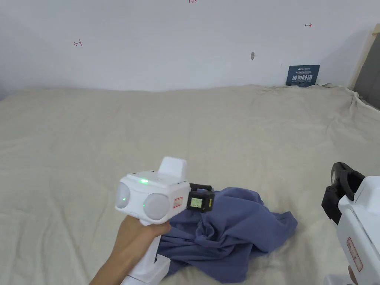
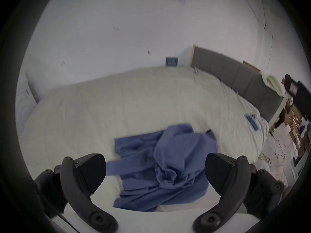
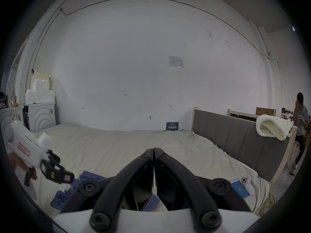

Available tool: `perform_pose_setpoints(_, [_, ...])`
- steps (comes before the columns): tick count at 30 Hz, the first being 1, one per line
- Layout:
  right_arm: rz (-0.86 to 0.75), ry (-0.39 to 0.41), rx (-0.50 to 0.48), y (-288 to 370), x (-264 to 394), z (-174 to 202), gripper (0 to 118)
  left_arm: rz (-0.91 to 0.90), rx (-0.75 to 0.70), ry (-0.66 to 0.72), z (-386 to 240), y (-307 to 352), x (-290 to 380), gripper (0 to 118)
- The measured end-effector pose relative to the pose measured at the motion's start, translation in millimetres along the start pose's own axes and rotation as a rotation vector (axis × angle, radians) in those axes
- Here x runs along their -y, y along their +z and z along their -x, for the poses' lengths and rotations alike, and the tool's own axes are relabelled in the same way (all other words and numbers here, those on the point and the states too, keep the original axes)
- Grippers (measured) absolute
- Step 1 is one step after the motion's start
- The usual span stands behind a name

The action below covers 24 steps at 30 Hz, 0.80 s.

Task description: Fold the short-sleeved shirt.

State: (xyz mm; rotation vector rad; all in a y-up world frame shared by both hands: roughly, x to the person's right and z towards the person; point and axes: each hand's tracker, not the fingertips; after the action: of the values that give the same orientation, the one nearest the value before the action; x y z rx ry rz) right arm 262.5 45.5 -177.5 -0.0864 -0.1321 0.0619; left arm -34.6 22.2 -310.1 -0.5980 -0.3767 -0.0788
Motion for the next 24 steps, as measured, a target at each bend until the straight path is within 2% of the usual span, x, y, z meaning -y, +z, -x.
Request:
perform_pose_setpoints(4, [-0.012, -0.001, -0.007, 0.6, -2.6, 1.8, 0, -0.155, -0.094, 0.001, 12.9, 33.0, 7.3, 118])
perform_pose_setpoints(9, [-0.022, -0.004, -0.017, 1.3, -3.4, 5.8, 0, -0.306, -0.235, -0.083, 24.5, 58.6, 30.6, 115])
perform_pose_setpoints(12, [-0.025, -0.005, -0.024, 2.7, -4.1, 10.2, 0, -0.373, -0.291, -0.088, 30.5, 67.3, 45.8, 96])
perform_pose_setpoints(15, [-0.026, -0.008, -0.031, 3.6, -3.7, 14.2, 0, -0.410, -0.343, -0.096, 34.6, 72.4, 58.9, 86])
perform_pose_setpoints(20, [-0.027, -0.018, -0.039, 6.5, -5.3, 21.5, 0, -0.479, -0.401, -0.037, 42.7, 83.1, 74.3, 26])
perform_pose_setpoints(23, [-0.026, -0.017, -0.044, 7.6, -5.6, 24.7, 0, -0.506, -0.440, -0.024, 45.1, 89.4, 80.1, 0])
perform_pose_setpoints(24, [-0.026, -0.017, -0.044, 8.0, -6.0, 25.8, 0, -0.507, -0.449, -0.014, 46.8, 90.7, 80.6, 0])
